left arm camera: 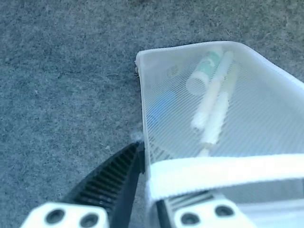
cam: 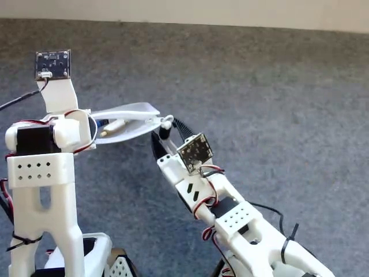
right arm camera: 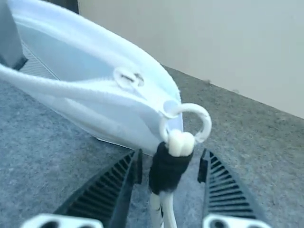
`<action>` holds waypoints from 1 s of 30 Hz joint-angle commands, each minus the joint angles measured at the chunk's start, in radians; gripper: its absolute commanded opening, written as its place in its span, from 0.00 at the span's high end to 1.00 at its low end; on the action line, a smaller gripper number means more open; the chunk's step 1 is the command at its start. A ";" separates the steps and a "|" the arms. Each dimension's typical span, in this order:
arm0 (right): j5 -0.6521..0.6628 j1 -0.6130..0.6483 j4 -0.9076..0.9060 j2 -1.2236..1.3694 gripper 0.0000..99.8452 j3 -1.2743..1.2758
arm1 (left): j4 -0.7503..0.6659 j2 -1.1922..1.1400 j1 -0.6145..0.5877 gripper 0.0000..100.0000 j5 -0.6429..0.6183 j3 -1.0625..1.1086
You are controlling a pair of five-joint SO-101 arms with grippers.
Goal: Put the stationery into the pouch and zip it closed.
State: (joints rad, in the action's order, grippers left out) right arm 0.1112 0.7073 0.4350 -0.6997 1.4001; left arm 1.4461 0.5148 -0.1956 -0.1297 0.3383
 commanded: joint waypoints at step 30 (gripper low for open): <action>0.098 -0.015 -0.127 -0.116 1.00 -0.051 | -0.015 -0.016 0.002 0.99 0.008 0.015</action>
State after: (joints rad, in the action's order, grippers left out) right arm 0.2002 0.7012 0.3429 -0.7856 1.4001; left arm 1.4461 0.5148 -0.2002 -0.1297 0.3521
